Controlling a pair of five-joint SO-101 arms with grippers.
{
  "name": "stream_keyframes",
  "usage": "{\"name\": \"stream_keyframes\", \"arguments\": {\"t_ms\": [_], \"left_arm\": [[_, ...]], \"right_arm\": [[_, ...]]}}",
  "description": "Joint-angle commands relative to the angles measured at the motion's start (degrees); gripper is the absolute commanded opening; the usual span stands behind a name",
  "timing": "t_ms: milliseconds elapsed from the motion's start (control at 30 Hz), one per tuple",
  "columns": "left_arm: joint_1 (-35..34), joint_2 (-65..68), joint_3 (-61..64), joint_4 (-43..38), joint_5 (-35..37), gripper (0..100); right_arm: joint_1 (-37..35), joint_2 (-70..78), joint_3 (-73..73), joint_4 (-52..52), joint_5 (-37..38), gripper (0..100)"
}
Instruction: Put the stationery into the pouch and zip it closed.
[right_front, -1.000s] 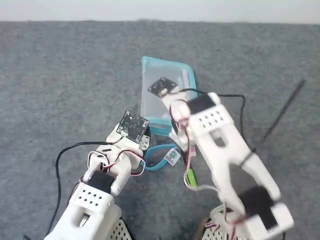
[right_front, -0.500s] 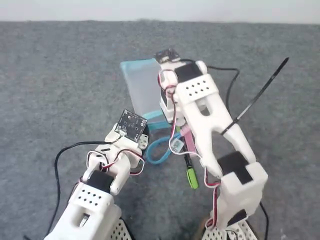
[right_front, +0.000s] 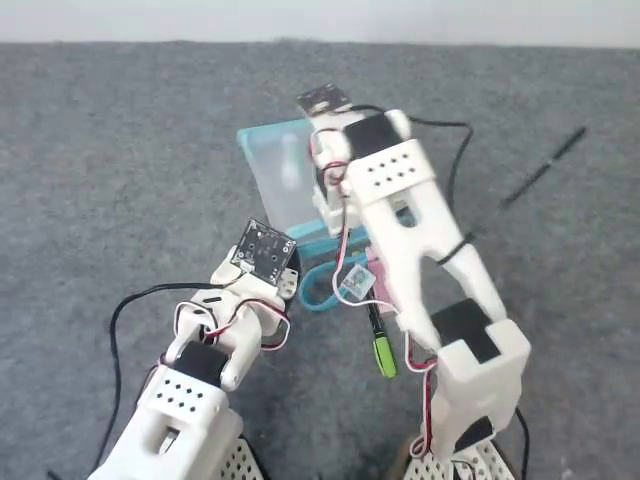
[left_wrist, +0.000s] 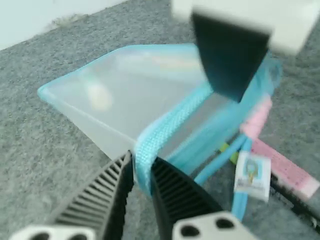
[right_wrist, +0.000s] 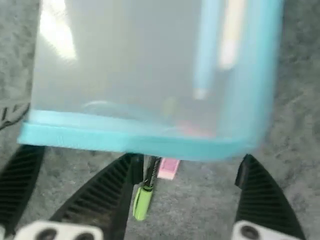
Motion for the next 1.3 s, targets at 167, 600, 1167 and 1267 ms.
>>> {"name": "stream_keyframes", "arguments": {"t_ms": [167, 600, 1167, 1267], "left_arm": [[-2.64, -0.44, -1.8, -1.58, 0.18, 1], [-13.01, -0.44, -2.51, -1.49, -3.25, 1], [-16.18, -0.35, -2.42, -1.58, -3.25, 1], [-16.18, -0.35, -2.42, -1.58, -3.25, 1]], "right_arm": [[1.71, -16.48, 9.23, 1.8, 9.23, 19.1], [1.71, -41.98, 64.7, -24.22, 10.99, 19.5], [1.1, -41.98, 80.0, -49.19, 4.66, 19.5], [0.84, -41.98, 81.41, -51.38, 4.57, 19.5]]}}
